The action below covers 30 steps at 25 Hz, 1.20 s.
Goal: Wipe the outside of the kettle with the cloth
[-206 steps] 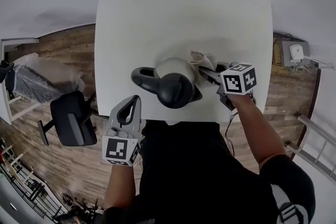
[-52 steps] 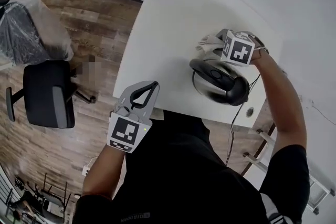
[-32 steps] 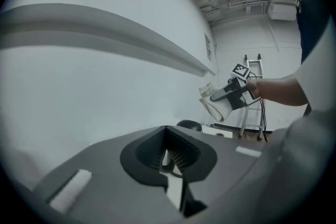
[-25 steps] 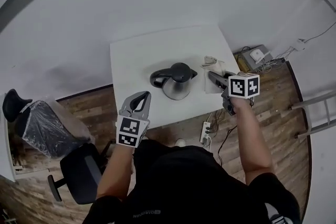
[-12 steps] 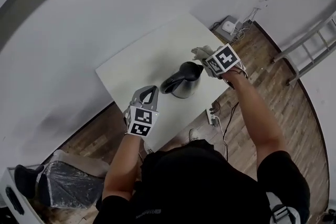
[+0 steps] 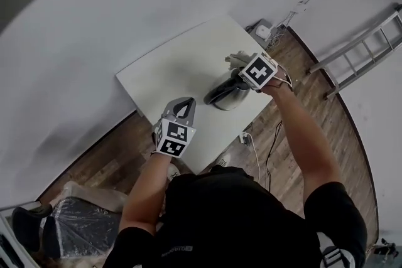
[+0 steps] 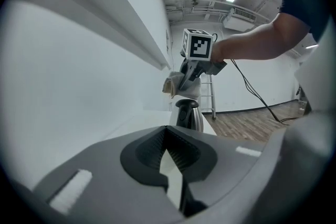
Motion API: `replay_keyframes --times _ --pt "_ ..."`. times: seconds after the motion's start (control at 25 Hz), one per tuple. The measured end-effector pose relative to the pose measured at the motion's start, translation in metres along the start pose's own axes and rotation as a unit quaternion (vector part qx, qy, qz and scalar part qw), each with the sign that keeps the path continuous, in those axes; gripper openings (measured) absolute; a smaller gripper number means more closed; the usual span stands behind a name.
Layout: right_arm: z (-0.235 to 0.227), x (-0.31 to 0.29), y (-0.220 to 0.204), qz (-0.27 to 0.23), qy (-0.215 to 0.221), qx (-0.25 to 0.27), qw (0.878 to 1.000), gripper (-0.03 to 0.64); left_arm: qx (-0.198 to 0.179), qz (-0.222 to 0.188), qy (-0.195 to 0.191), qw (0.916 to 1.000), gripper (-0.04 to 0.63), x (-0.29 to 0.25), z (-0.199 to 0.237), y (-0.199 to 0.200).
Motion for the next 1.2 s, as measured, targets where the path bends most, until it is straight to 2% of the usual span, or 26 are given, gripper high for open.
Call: replay_keyframes --times 0.16,0.28,0.48,0.56,0.64,0.72,0.8,1.0,1.2 --pt "0.018 0.009 0.012 -0.005 0.009 -0.001 1.0 0.097 0.005 -0.003 -0.006 1.0 0.006 0.005 0.0 -0.006" --pt "0.039 0.019 0.028 -0.042 -0.001 0.025 0.999 0.097 0.013 -0.005 -0.001 0.9999 0.006 0.008 0.002 -0.014" --pt "0.083 0.032 0.037 -0.1 -0.076 0.049 0.991 0.097 0.013 0.006 0.011 0.9998 0.008 0.013 0.005 -0.03" --pt "0.094 0.041 0.041 -0.133 -0.083 0.014 0.988 0.097 0.018 0.011 0.008 0.9997 0.008 0.011 0.004 -0.038" --pt "0.106 0.046 0.042 -0.164 -0.062 -0.049 0.983 0.097 0.024 0.015 0.008 0.9996 0.008 0.008 0.006 -0.044" --pt "0.118 0.042 0.038 -0.188 -0.039 -0.117 0.974 0.097 0.029 0.016 0.011 0.9994 0.008 0.005 0.007 -0.048" --pt "0.131 0.034 0.031 -0.208 -0.03 -0.163 0.964 0.097 0.031 0.015 0.013 0.9993 0.008 0.003 0.006 -0.052" --pt "0.16 0.0 0.014 -0.218 0.003 -0.234 0.947 0.097 0.038 0.029 0.008 0.9988 0.008 -0.007 -0.002 -0.068" --pt "0.18 -0.021 0.002 -0.204 0.039 -0.25 0.946 0.097 0.049 0.046 0.0 0.9977 0.008 -0.011 -0.012 -0.081"
Point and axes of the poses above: the fingertips, and each gripper's own axes: x backward along the fingers, z to its left, y out of its top, the point moved 7 cm from there along x, backward along the fingers, and after that the axes turned 13 degrees about -y, right-handed, at the moved point
